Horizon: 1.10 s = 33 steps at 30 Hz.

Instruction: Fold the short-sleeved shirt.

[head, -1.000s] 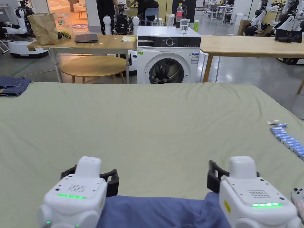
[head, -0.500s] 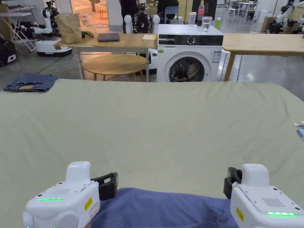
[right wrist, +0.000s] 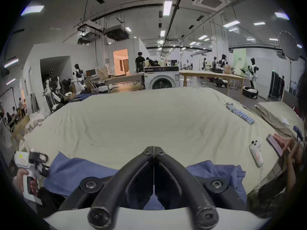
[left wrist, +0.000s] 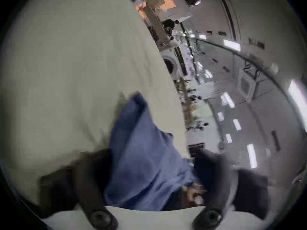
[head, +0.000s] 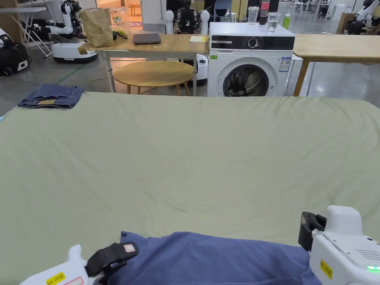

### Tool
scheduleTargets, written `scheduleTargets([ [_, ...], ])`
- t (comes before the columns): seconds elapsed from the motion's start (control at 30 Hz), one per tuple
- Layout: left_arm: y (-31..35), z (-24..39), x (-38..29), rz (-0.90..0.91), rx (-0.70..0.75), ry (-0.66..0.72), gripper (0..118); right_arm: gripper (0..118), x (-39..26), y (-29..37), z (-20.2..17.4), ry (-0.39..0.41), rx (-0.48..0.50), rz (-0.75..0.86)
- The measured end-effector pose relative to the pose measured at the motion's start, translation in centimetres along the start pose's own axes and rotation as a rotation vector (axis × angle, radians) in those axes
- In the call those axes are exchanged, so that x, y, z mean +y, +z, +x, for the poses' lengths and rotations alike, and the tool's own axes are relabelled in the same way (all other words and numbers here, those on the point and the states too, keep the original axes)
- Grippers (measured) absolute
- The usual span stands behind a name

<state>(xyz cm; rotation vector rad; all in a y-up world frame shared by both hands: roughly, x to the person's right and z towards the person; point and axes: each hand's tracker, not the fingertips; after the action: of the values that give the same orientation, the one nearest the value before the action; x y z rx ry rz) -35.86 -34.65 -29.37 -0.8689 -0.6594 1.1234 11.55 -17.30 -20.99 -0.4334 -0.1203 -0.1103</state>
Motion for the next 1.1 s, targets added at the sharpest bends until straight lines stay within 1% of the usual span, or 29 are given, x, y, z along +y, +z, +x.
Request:
scheduleTargets([
  [0.03, -1.3, -0.5, -0.6, -0.041, -0.005, 0.049, 41, 0, 0.3, -0.1, -0.1, -0.001, -0.001, 0.001],
  [0.07, -2.4, -1.0, -1.4, -0.062, 0.092, 0.048, 16, 0, 0.5, -0.3, -0.3, 0.0, -0.001, 0.002],
  [0.1, -3.0, -1.3, -1.8, -0.067, 0.185, -0.006, 7, 0, 0.7, -0.3, -0.6, 0.001, -0.001, 0.002],
  [0.13, -2.9, -1.2, -1.8, -0.027, 0.191, -0.04, 7, 0, 0.8, -0.3, -0.7, 0.002, 0.0, 0.003],
  [0.17, -2.7, -0.6, -1.4, 0.02, 0.109, -0.017, 6, 0, 0.9, -0.2, -0.9, 0.003, 0.003, 0.004],
  [0.2, -2.3, -0.5, -1.3, 0.06, 0.111, 0.002, 5, 0, 1.0, -0.2, -1.0, 0.005, 0.005, 0.004],
  [0.27, -0.3, 0.7, 0.5, 0.213, 0.256, -0.12, 3, 0, 1.2, -0.2, -1.3, 0.011, 0.01, 0.0],
  [0.33, 1.3, 1.7, 2.2, 0.273, 0.29, -0.176, 2, 0, 1.3, -0.4, -1.5, 0.021, 0.011, -0.004],
  [0.37, 2.4, 2.4, 3.1, 0.299, 0.361, -0.208, 2, 0, 1.3, -0.4, -1.6, 0.024, 0.014, -0.005],
  [0.43, 3.8, 3.6, 4.7, 0.318, 0.438, -0.3, 2, 0, 1.3, -0.4, -1.7, 0.028, 0.019, -0.005],
  [0.5, 4.2, 5.6, 5.2, 0.31, 0.524, -0.45, 2, 0, 1.3, -0.5, -1.7, 0.027, 0.034, -0.012],
  [0.63, 0.7, 13.1, 1.3, 0.262, 0.645, -0.895, 2, 0, 1.3, -0.7, -1.4, 0.04, 0.037, -0.018],
  [0.7, -2.7, 16.3, -1.8, 0.21, 0.639, -1.077, 2, 0, 1.5, -0.6, -1.0, 0.035, 0.042, -0.018],
  [0.77, -6.6, 18.0, -5.0, 0.115, 0.569, -1.139, 2, 0, 1.5, -0.3, -0.5, 0.042, 0.045, -0.014],
  [0.9, -14.4, 18.9, -11.1, -0.043, 0.609, -1.329, 2, 0, 1.0, 0.2, 1.0, 0.045, 0.047, -0.023],
  [0.93, -16.3, 18.5, -12.2, -0.083, 0.634, -1.334, 2, 0, 0.8, 0.1, 1.5, 0.042, 0.049, -0.029],
  [0.97, -17.8, 17.7, -12.8, -0.133, 0.64, -1.301, 2, 0, 0.5, 0.1, 2.0, 0.037, 0.056, -0.046],
  [1.03, -19.5, 15.8, -13.3, -0.177, 0.619, -1.165, 2, 0, 0.1, -0.1, 2.9, 0.029, 0.076, -0.073],
  [1.07, -19.8, 15.3, -13.5, -0.156, 0.627, -1.13, 5, 0, -0.1, -0.1, 3.3, 0.032, 0.076, -0.076],
  [1.1, -19.4, 15.0, -13.3, -0.125, 0.636, -1.103, 18, 0, -0.3, -0.1, 3.5, 0.045, 0.073, -0.077],
])
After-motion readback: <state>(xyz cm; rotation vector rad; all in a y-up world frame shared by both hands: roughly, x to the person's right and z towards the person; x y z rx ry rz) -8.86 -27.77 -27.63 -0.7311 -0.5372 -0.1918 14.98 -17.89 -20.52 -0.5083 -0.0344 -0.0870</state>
